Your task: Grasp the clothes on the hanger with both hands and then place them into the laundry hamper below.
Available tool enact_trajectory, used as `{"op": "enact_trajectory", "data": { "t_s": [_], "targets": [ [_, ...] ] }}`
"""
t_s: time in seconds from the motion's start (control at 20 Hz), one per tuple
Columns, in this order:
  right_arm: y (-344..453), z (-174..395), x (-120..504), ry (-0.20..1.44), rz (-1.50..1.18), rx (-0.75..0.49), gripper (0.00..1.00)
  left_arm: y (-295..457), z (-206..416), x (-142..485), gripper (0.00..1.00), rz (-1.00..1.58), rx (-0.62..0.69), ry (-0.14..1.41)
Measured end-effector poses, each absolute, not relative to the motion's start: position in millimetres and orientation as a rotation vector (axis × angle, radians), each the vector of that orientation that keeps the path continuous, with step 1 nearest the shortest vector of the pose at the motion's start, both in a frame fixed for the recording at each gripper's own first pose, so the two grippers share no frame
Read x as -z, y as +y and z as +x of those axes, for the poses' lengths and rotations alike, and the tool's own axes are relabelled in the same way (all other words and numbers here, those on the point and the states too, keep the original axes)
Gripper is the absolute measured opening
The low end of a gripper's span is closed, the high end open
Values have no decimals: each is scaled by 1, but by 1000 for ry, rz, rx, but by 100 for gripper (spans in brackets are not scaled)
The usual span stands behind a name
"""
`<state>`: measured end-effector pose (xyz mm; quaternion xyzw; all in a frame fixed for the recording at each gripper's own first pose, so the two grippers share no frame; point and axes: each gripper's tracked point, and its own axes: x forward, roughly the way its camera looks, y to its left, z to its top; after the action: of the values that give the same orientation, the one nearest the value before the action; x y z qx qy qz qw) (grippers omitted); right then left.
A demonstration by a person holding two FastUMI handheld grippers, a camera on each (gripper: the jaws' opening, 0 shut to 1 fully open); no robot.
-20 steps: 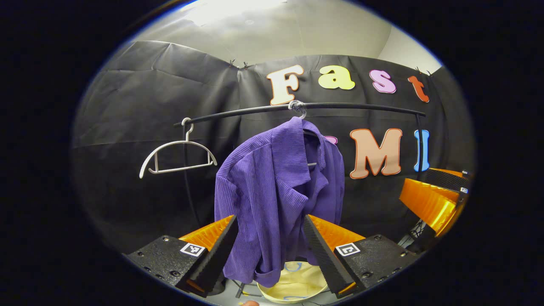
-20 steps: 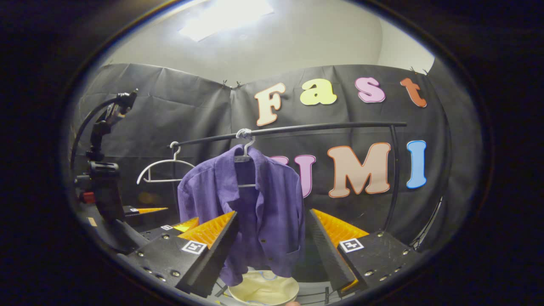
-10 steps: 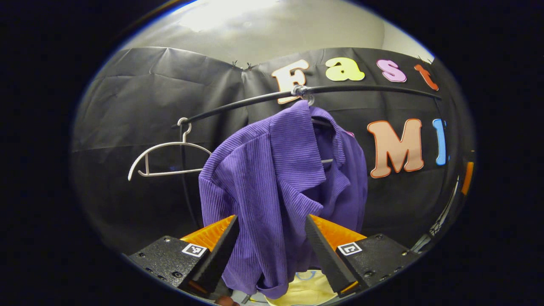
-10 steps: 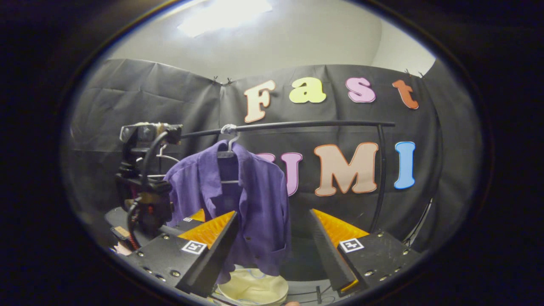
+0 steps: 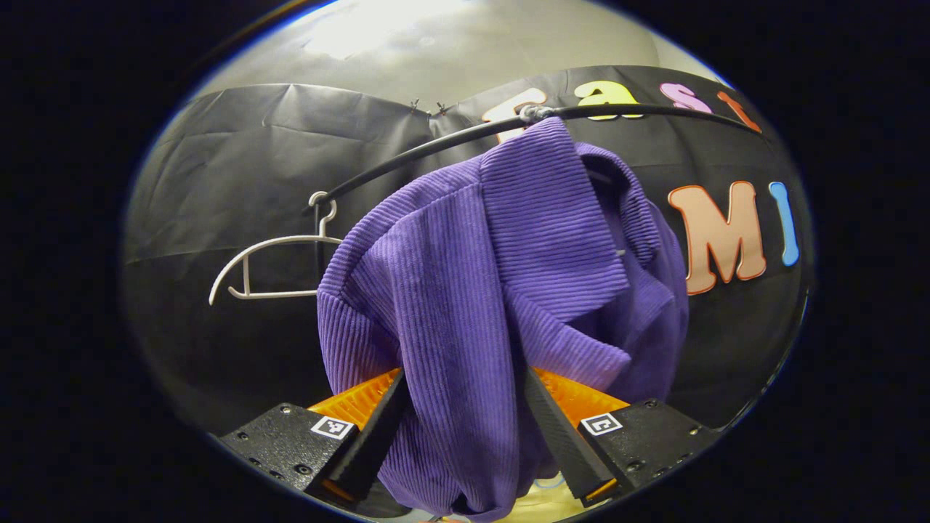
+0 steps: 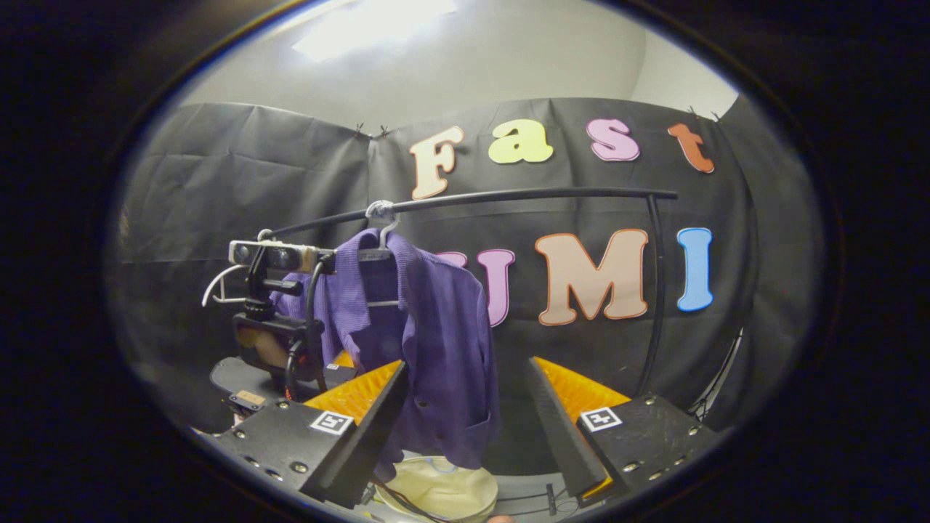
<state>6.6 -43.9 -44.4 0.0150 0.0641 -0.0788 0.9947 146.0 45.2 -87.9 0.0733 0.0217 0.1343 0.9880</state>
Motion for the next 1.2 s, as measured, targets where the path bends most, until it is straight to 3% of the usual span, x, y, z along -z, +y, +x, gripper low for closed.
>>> {"op": "enact_trajectory", "data": {
  "t_s": [0.1, 0.35, 0.6, 1.0, 1.2],
  "targets": [
    [-42, 14, 48, 127, 39, 140, 98, 52, 150, 85, 98, 143, -291, 31],
    [-36, 41, 55, 124, 15, 76, 96, 68, 151, 83, 43, 139, -327, 22],
    [-19, 81, 62, 115, -10, 4, 98, 67, 141, 75, 4, 149, -304, 17],
    [12, 169, 96, 140, 52, -71, 96, 66, 110, 59, 1, 78, -222, 52],
    [18, 202, 122, 169, 80, -34, 96, 67, 95, 43, 0, 33, -206, 65]
  ]
}}
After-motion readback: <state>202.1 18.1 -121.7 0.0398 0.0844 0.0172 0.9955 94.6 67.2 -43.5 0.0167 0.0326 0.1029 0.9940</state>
